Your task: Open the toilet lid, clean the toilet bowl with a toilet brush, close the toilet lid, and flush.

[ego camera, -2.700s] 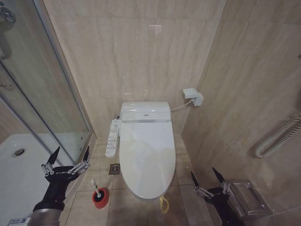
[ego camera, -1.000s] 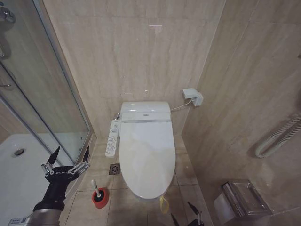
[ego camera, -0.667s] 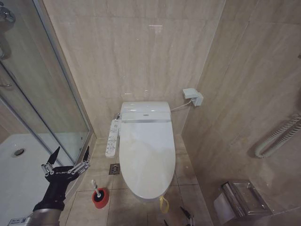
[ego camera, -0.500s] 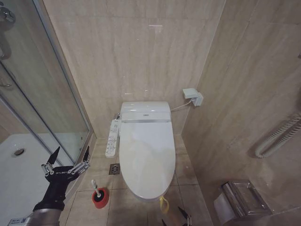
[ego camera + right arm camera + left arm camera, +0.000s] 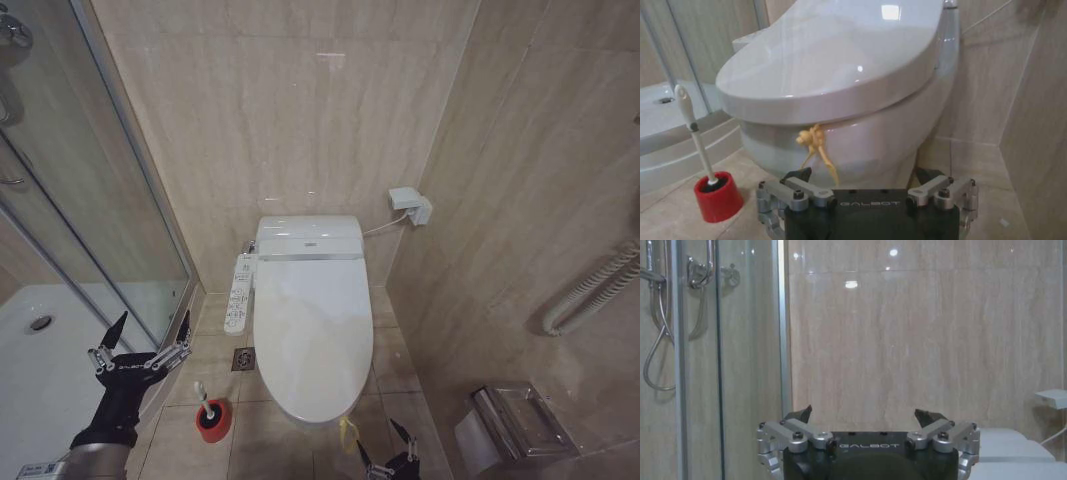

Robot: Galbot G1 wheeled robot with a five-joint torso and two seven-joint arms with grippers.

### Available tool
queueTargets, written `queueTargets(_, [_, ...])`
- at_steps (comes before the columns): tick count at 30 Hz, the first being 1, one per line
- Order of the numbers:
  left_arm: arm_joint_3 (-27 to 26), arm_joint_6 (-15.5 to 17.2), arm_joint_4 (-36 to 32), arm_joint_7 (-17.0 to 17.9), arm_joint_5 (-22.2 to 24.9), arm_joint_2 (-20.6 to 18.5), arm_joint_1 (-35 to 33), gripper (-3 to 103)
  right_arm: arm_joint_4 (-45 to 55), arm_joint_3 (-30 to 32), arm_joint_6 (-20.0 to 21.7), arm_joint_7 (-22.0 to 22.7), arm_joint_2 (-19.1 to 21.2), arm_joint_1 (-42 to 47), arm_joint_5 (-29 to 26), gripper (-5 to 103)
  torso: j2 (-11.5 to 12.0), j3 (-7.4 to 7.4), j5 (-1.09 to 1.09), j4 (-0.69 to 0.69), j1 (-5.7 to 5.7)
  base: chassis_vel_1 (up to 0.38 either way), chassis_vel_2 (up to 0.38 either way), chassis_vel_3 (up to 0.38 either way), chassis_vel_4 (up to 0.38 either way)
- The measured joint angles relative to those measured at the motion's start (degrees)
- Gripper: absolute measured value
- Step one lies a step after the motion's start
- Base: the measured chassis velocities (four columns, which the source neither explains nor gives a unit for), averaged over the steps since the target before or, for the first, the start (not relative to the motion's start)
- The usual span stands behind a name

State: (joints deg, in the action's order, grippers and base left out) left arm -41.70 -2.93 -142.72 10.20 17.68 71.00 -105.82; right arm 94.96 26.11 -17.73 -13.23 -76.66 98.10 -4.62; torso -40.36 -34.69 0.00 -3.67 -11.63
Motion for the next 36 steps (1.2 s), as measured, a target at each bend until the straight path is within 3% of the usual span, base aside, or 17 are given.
queueTargets(36, [0.0, 0.0, 0.0, 0.0, 0.0, 0.0, 0.0, 100, -8.92, -2.92, -1.04, 1.78, -2.45, -7.96, 1.56, 100, 0.0, 0.0, 0.0, 0.0, 0.0, 0.0, 0.0, 0.0, 0.0])
